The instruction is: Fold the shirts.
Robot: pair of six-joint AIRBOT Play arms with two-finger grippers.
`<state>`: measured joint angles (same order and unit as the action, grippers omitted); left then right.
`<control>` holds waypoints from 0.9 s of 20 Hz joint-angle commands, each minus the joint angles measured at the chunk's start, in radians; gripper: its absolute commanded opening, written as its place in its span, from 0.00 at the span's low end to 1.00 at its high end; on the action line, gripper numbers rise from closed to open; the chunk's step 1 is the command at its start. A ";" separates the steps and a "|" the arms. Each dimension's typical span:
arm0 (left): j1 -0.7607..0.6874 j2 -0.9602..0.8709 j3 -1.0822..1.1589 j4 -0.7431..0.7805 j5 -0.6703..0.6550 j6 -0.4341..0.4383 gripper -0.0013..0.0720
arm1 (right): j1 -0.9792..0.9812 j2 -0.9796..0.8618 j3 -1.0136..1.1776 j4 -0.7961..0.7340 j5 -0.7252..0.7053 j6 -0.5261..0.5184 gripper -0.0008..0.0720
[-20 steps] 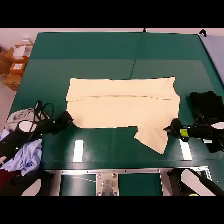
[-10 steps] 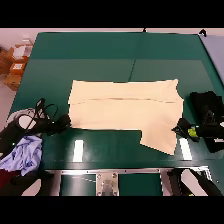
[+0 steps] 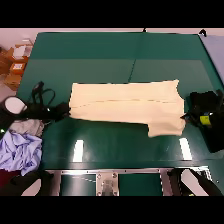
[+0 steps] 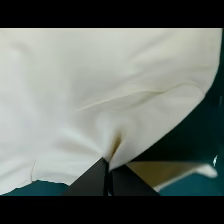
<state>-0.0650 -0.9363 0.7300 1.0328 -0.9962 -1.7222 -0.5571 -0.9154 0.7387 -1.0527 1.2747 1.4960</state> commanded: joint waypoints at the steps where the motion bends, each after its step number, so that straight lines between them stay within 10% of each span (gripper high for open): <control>1: 0.000 -0.050 0.230 0.064 -0.052 0.003 0.05 | 0.001 -0.080 0.202 0.086 0.034 0.015 0.03; 15: 0.000 -0.873 0.845 -0.011 0.066 0.110 0.06 | 0.209 -0.996 0.972 0.208 -0.104 0.023 0.06; 16: 0.000 -0.895 0.866 -0.031 0.099 0.111 0.32 | 0.209 -1.037 1.007 0.209 -0.104 0.023 0.24; 17: 0.000 -0.903 0.880 -0.033 0.135 0.106 0.80 | 0.205 -1.061 1.036 0.206 -0.104 0.022 0.43; 18: 0.005 -0.899 0.885 -0.033 0.175 0.107 0.93 | 0.190 -1.071 1.065 0.206 -0.103 0.019 0.52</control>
<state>-0.0647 -1.7752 1.5562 1.0252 -0.9237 -1.6222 -0.3618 -1.8851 1.6985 -0.8600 1.1763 1.5173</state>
